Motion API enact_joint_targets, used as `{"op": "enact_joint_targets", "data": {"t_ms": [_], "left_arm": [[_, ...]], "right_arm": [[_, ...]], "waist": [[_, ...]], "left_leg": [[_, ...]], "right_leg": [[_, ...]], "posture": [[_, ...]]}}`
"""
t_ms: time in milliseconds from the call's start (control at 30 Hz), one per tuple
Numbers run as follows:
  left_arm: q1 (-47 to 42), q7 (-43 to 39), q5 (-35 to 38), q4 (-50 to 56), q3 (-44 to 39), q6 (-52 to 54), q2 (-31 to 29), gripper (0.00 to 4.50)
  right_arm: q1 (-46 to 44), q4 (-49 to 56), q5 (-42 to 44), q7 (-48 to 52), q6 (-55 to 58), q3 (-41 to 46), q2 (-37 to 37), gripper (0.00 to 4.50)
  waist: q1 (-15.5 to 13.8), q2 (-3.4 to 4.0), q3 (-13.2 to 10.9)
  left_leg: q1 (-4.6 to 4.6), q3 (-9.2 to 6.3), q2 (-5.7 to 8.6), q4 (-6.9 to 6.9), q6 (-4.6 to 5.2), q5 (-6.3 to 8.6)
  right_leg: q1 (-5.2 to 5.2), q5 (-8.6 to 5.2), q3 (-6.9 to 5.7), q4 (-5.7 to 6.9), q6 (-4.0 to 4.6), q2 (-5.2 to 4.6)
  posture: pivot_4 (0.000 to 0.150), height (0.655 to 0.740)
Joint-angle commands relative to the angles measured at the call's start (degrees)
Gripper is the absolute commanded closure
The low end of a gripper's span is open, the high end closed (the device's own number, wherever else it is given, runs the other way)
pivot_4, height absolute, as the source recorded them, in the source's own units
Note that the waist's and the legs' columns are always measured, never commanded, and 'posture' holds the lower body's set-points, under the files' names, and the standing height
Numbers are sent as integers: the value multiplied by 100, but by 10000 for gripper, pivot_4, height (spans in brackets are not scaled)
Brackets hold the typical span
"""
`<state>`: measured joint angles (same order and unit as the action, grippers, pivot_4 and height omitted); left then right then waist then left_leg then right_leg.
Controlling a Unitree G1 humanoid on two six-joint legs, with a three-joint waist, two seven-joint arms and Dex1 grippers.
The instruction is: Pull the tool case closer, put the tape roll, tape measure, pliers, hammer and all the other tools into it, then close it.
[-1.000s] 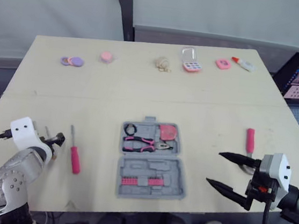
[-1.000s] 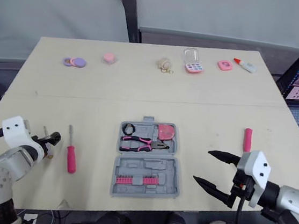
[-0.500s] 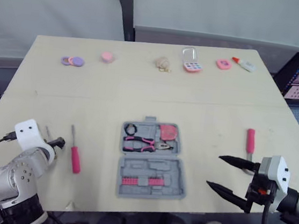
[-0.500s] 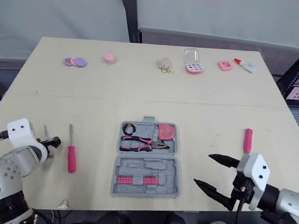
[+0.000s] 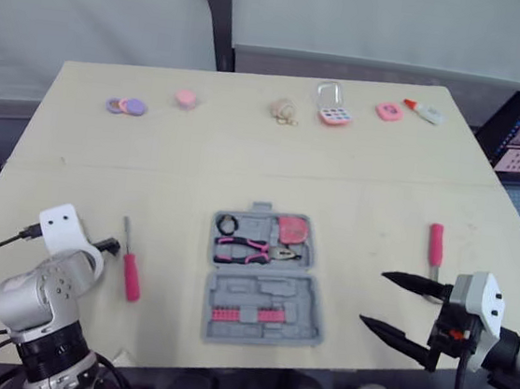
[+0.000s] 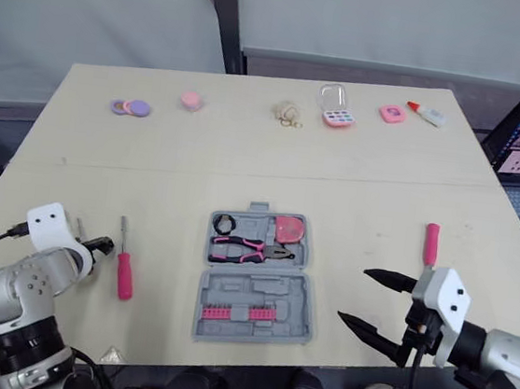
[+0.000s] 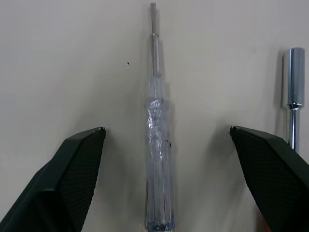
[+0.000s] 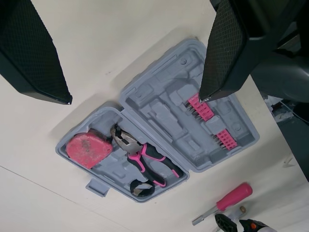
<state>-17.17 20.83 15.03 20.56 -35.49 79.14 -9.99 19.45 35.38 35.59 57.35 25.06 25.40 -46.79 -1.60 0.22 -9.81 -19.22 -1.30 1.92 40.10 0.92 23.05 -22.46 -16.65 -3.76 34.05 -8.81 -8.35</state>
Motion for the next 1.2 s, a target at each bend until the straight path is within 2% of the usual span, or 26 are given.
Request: {"op": "enact_joint_targets", "data": {"t_ms": [33,233,500,600,800,933,1033,1200], "left_arm": [[53,-122,-169,163,-12,-73,21,9175],[-23,-245,-335,31,-19,-172,-1,38960],[1,-376,-492,22,3,-217,27,38960],[13,-431,-538,28,-2,-235,44,44145],[83,-654,-610,144,82,-256,-218,44170],[184,-1164,-518,440,94,-212,-912,44170],[267,-1823,-296,591,155,-90,-1729,44170],[482,-3547,389,609,886,-489,-3257,44170]], "right_arm": [[22,181,60,-68,2,215,-59,0],[31,199,59,-90,21,208,-59,0],[44,204,57,-109,29,200,-64,0],[35,201,55,-121,35,180,-63,0],[9,196,64,-144,47,160,-55,0],[7,177,72,-131,48,191,-58,0],[17,150,93,-95,55,244,-74,0],[-20,71,101,-37,82,280,-127,0]], "waist": [[1,0,0],[3,-1,0],[3,-1,0],[1,-1,0],[4,-1,0],[14,-8,-3],[21,-7,-3],[0,-5,-3]], "left_leg": [[0,0,0,0,0,0],[0,0,-1,-1,0,0],[0,0,-1,0,0,0],[0,0,-1,0,0,0],[0,0,-1,0,0,0],[0,0,-5,-1,-2,0],[-1,0,-6,-2,-3,0],[0,-5,-9,-1,-4,1]], "right_leg": [[0,0,0,0,0,0],[-1,0,-1,0,0,0],[0,0,-1,0,-1,0],[0,0,-1,0,-1,0],[-1,0,-1,1,-1,0],[-3,0,-5,2,0,2],[-5,0,-7,2,0,2],[-3,-1,-7,2,1,-5]], "posture": [[1500,7400],[1500,7400],[1500,7400],[1500,7400],[1500,7400],[1500,7400],[1500,7400],[1500,7400]]}}
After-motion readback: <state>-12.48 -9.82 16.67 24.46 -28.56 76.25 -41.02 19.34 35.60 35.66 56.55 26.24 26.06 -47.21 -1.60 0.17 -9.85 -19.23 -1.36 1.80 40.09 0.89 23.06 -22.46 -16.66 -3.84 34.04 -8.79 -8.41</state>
